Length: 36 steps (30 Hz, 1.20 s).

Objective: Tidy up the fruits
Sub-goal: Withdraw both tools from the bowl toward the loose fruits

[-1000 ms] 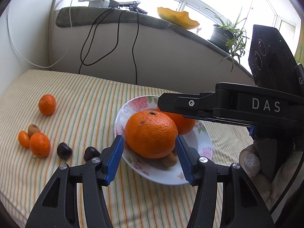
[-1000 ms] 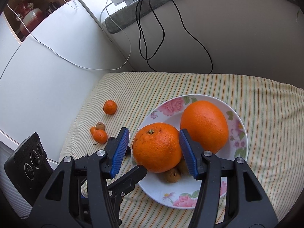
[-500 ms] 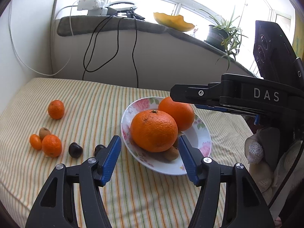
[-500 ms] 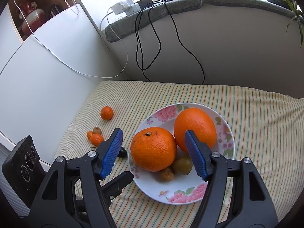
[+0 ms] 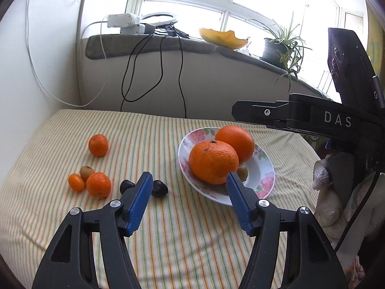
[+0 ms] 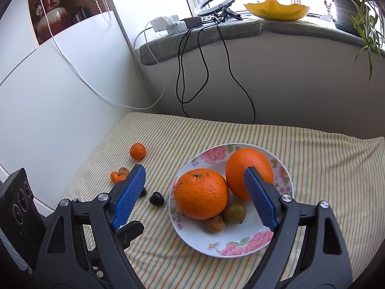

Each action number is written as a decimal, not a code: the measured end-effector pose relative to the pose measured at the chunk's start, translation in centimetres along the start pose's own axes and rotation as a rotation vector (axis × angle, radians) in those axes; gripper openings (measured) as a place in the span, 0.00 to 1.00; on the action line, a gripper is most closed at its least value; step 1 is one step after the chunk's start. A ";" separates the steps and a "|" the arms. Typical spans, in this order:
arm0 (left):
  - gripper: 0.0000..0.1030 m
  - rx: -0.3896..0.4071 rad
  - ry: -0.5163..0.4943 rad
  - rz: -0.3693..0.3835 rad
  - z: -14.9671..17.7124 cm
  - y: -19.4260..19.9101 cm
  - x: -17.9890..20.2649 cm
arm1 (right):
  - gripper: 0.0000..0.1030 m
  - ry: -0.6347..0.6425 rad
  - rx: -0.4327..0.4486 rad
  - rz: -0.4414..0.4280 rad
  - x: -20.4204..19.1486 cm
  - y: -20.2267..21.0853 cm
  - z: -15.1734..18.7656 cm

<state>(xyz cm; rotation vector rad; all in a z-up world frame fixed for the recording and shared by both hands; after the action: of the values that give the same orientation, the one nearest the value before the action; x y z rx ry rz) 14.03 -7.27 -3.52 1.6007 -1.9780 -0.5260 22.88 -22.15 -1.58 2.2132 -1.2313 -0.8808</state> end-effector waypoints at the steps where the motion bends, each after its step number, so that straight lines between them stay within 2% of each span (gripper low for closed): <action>1: 0.61 0.002 0.003 -0.006 0.1 0.2 -0.4 | 0.85 0.007 0.001 0.000 -0.3 0.1 0.0; 10: 0.61 0.002 0.015 -0.067 1.3 1.6 -3.9 | 0.85 0.078 0.039 0.009 -3.3 0.1 0.6; 21: 0.61 -0.008 0.049 -0.114 2.3 2.4 -8.6 | 0.85 0.142 0.031 -0.047 -6.9 -1.2 2.0; 27: 0.61 -0.028 0.089 -0.140 3.5 2.7 -11.7 | 0.85 0.167 0.021 -0.085 -8.5 -1.6 3.9; 30: 0.58 -0.039 0.117 -0.133 4.0 2.7 -13.2 | 0.78 0.221 0.004 -0.087 -9.7 -2.2 5.1; 32: 0.53 -0.048 0.134 -0.127 4.2 2.6 -13.9 | 0.75 0.265 -0.016 -0.080 -10.6 -2.8 5.8; 36: 0.47 -0.058 0.162 -0.100 4.3 2.0 -14.9 | 0.60 0.325 -0.061 -0.076 -12.1 -4.5 7.0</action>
<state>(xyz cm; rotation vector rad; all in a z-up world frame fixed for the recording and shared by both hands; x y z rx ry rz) 12.10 7.58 -8.06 1.6583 -1.7562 -0.4727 15.68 -10.03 -5.58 2.2561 -0.9607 -0.5483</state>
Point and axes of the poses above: each gripper's, at about its wrist camera, not at the fingertips, and y roughly against the way its jaws point, x to its right, z to its underside, the point moved 1 cm from there along -y, roughly the way its jaws point, and after that the axes turned 3 degrees about -y, right-handed, at the moved point
